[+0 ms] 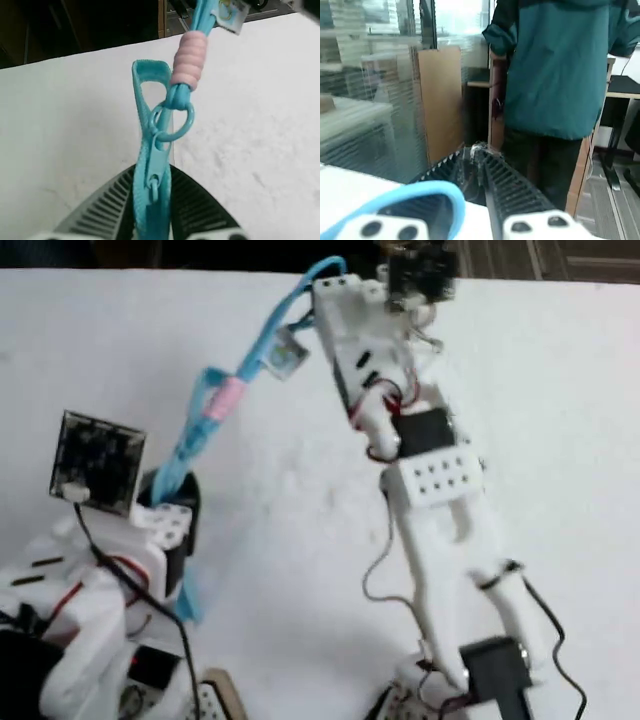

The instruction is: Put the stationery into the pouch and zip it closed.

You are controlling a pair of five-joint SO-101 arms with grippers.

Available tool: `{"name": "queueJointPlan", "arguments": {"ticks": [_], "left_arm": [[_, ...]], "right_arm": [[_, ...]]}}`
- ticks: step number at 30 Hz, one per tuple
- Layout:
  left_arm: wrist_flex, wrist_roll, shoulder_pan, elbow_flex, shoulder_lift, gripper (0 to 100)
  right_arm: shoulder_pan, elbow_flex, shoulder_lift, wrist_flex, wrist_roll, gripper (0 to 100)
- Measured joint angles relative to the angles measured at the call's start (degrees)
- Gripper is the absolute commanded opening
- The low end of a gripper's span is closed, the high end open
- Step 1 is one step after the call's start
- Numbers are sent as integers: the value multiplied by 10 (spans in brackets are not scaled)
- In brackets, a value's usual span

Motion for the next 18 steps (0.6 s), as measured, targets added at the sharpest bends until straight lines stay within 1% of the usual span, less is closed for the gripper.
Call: {"name": "queueJointPlan", "arguments": {"ticks": [6,11,13,15,18], "left_arm": [[37,-7,1,-53,3,23],[63,-11,1,-99,4,23],[69,-12,1,-113,4,23],[73,-12,1,-125,4,23],[84,-12,2,-140,1,23]], "right_arm": [[19,-75,101,-4,0,16],[20,-193,199,-1,1,16],[20,-252,242,18,1,16],[34,-316,295,45,0,16],[86,-408,380,86,-1,16]]}}
